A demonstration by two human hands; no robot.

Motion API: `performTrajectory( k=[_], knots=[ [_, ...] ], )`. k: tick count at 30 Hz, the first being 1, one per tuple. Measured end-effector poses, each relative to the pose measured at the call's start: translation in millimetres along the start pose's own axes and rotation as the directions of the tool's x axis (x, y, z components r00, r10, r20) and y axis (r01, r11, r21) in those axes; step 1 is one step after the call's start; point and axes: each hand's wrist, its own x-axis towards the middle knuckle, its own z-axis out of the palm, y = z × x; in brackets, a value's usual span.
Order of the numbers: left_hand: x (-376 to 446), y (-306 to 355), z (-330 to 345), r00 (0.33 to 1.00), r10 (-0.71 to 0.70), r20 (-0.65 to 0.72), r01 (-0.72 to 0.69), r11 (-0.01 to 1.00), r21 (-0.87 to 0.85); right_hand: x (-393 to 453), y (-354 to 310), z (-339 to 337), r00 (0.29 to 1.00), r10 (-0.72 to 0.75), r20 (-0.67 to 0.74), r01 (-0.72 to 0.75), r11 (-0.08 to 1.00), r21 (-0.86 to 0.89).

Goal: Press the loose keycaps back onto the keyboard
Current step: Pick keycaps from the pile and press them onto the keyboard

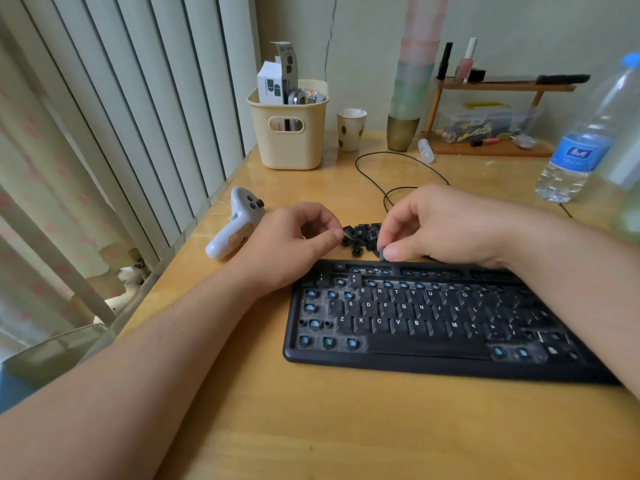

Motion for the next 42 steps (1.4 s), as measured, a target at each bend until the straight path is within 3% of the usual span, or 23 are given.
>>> performTrajectory(
  k=[4, 13, 22, 32, 42],
  knots=[
    [-2, 2, -1, 1.000, 0.021, 0.014, -0.021, 0.999, 0.026, -1, -4, 4, 0.988, 0.143, 0.064, -0.141, 0.989, -0.037],
    [1, -13, -8, 0.997, -0.051, -0.052, 0.050, 0.998, -0.024, 5, -15, 17, 0.967, 0.244, 0.074, -0.243, 0.970, -0.022],
    [0, -11, -7, 0.998, -0.053, -0.043, 0.053, 0.999, 0.003, 3, -22, 30, 0.959, 0.272, 0.078, -0.264, 0.960, -0.095],
    [-4, -5, -9, 1.000, -0.023, -0.008, 0.023, 0.999, 0.049, 4, -19, 36, 0.962, 0.271, 0.028, -0.271, 0.962, -0.010],
    [-1, -8, -8, 1.000, -0.022, 0.008, 0.022, 0.999, 0.042, 9, -28, 32, 0.939, 0.332, 0.088, -0.329, 0.943, -0.045]
  ],
)
